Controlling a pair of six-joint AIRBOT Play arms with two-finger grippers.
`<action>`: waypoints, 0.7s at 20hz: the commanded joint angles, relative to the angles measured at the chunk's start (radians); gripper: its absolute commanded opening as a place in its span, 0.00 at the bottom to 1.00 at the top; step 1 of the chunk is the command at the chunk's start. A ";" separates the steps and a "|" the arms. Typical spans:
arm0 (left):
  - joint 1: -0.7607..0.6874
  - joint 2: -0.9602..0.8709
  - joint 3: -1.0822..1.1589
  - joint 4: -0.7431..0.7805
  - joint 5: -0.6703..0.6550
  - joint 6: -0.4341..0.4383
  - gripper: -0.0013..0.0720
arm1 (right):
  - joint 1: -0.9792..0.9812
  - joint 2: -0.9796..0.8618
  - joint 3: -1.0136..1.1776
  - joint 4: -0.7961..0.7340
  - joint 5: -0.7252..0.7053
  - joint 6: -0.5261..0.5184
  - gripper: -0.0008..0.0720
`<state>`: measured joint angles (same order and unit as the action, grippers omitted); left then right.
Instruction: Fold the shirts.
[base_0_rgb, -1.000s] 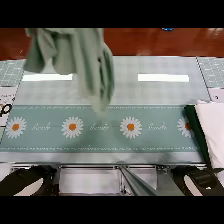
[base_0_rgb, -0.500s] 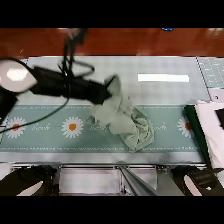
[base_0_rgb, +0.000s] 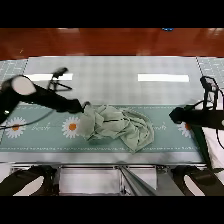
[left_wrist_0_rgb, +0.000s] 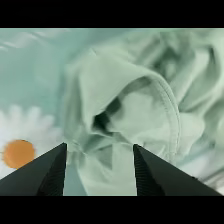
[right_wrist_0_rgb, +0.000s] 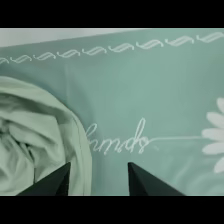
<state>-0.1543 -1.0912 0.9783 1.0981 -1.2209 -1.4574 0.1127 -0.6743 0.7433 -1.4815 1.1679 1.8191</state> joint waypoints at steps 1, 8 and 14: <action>0.312 0.040 0.123 -0.122 -0.012 -0.024 0.71 | -0.127 -0.072 0.126 -0.149 0.049 -0.040 0.57; 0.394 -0.083 -0.311 -0.732 -0.152 0.331 0.71 | -0.375 0.071 -0.311 0.192 -0.041 -0.133 0.57; 0.159 -0.200 -0.297 -0.594 0.043 0.338 0.71 | -0.309 0.072 -0.384 0.261 -0.036 -0.183 0.57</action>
<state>0.0841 -1.2537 0.6876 0.5060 -1.2659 -1.1477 -0.2096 -0.6067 0.3965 -1.2778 1.1366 1.6672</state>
